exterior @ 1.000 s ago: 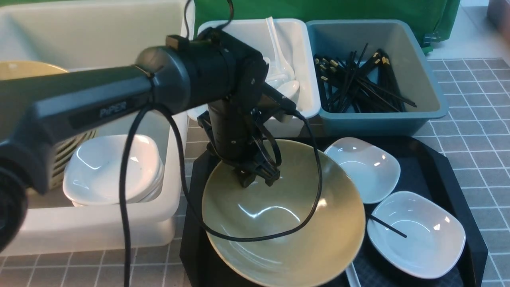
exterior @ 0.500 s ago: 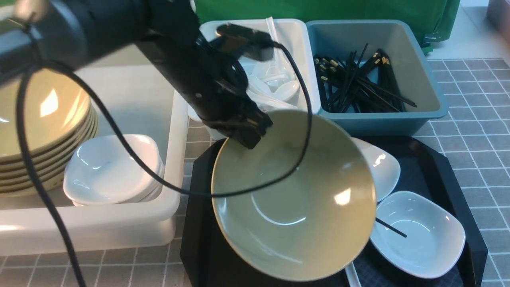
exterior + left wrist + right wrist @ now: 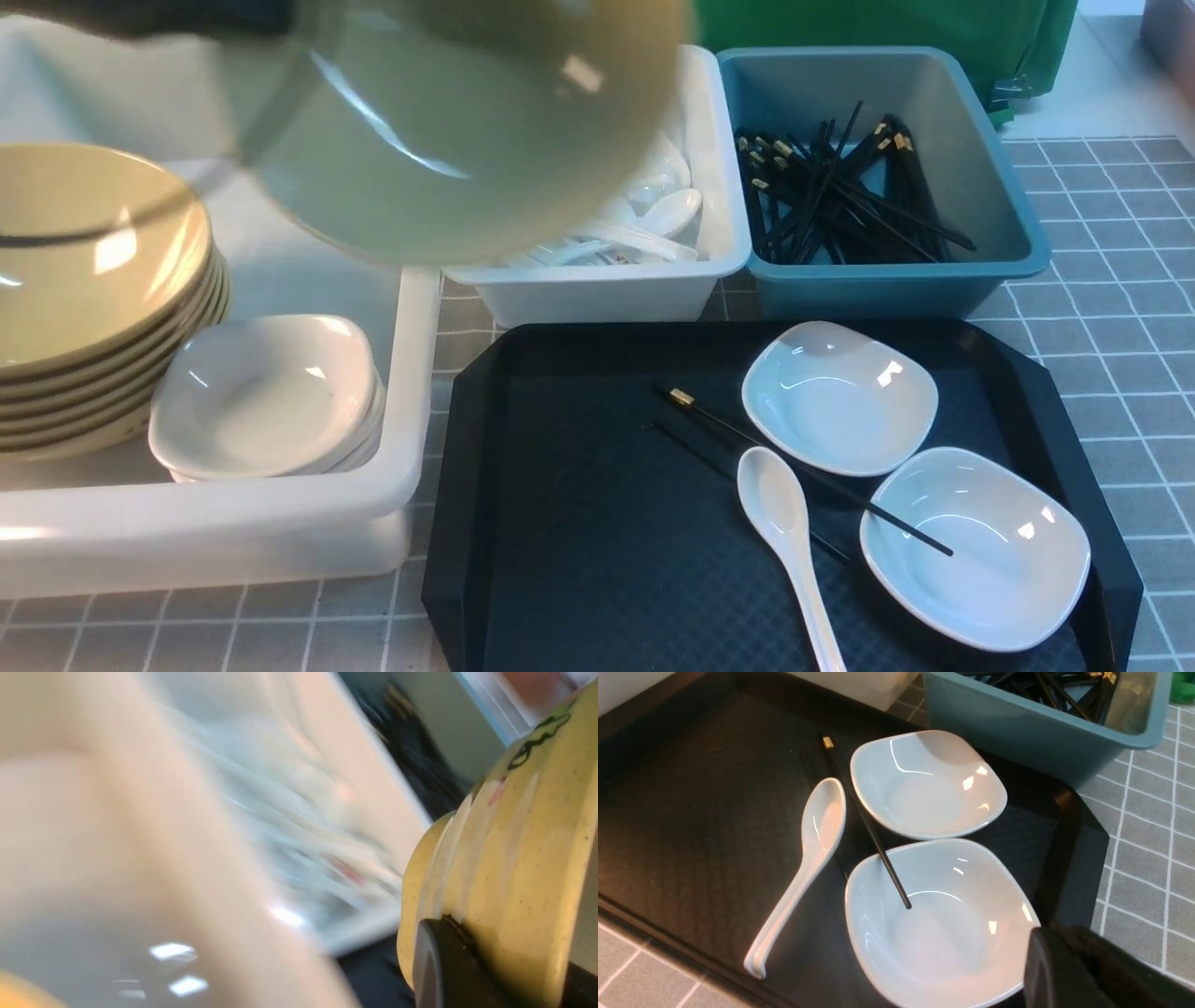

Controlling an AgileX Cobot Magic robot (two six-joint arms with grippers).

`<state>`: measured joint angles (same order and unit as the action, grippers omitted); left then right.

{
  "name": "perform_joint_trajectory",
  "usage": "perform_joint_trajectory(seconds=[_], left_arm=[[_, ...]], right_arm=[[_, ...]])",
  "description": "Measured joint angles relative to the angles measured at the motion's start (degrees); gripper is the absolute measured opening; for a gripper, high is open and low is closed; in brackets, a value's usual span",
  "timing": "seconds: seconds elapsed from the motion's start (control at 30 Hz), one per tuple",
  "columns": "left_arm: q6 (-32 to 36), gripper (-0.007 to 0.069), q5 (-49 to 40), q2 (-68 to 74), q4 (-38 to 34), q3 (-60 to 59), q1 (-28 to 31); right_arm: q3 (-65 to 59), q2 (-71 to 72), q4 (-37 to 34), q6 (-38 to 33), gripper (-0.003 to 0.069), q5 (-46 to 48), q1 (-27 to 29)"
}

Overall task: On grey table put chopsticks spoon bowls plates into blue grey white boxes.
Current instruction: 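Place the tan bowl onto the bowl stack in the left bin with the left gripper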

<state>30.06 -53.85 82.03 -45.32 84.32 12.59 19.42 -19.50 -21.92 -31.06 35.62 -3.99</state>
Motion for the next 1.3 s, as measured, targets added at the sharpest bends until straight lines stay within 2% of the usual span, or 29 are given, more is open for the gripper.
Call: perform_joint_trajectory(seconds=[0.17,0.3,0.6,0.9,1.03,1.1,1.17,1.2,1.23,1.3], left_arm=[[-1.3,0.0004,6.8,-4.8,-1.9,-6.8,16.0],[-2.0,0.0004,10.6,-5.7,1.0,-11.9,21.2],[-8.7,0.0007,19.7,-5.7,12.9,-21.5,22.3],[-9.4,0.0032,25.4,-3.2,13.9,-24.0,22.3],[-7.6,0.0148,26.3,-2.6,13.6,-24.0,22.3],[-7.0,0.0239,26.8,-2.6,13.3,-24.0,22.3],[-6.9,0.0363,27.7,-2.6,12.7,-24.0,22.3],[-6.9,0.0374,27.7,-2.6,12.6,-24.0,22.3],[-7.4,0.0470,27.4,-3.0,12.3,-24.0,22.3],[-8.6,0.0558,25.8,-4.4,11.3,-23.4,22.3]], right_arm=[[0.0,0.0,0.0,0.0,0.0046,0.0,0.0],[0.0,0.0,0.0,0.0,0.0046,0.0,0.0],[0.0,0.0,0.0,0.0,0.0050,-0.1,0.0],[0.0,0.0,0.0,0.0,0.0059,-0.1,0.0],[0.0,0.0,0.0,0.0,0.0060,-0.1,0.0],[0.0,0.0,0.0,0.0,0.0060,-0.1,0.0],[0.0,0.0,0.0,0.0,0.0062,-0.1,0.0],[0.0,0.0,0.0,0.0,0.0062,-0.1,0.0],[0.0,0.0,0.0,0.0,0.0062,-0.1,0.0],[0.0,0.0,0.0,0.0,0.0064,-0.1,0.0]])
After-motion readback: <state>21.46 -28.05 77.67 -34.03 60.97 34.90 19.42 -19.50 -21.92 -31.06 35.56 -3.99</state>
